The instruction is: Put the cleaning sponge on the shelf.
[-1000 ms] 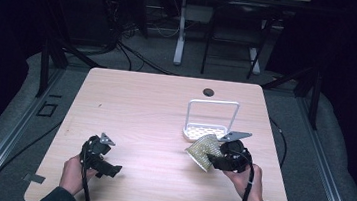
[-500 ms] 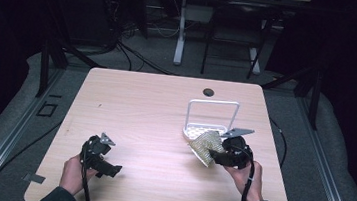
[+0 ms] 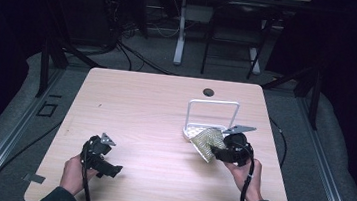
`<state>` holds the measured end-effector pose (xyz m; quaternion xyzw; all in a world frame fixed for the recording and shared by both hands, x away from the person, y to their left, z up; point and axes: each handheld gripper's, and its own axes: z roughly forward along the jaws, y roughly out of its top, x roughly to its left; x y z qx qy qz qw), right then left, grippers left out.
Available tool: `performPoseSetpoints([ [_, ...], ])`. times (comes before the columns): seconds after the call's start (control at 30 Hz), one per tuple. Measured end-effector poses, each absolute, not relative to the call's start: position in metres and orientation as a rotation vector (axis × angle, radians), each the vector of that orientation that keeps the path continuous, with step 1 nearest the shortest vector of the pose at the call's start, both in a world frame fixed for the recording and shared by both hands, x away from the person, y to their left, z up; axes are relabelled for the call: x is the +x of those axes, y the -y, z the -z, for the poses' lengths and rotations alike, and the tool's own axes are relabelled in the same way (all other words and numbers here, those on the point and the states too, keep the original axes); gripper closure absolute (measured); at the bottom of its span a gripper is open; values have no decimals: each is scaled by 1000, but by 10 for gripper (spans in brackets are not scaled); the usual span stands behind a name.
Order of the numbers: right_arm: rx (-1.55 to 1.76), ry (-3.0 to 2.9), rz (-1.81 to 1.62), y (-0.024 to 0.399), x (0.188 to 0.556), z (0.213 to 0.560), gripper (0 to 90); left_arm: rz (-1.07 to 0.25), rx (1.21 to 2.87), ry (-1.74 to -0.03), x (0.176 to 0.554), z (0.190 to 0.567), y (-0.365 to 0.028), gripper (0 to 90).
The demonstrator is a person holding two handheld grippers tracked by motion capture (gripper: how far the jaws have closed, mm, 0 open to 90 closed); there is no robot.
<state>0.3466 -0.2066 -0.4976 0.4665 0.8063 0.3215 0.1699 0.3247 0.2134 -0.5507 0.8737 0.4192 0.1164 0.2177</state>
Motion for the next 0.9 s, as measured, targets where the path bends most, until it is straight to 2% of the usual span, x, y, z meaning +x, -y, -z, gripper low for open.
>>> performPoseSetpoints([
  [0.9,1425,-2192,-887,199,369,507,491,-322,2417,-1149,325,551,-212,20],
])
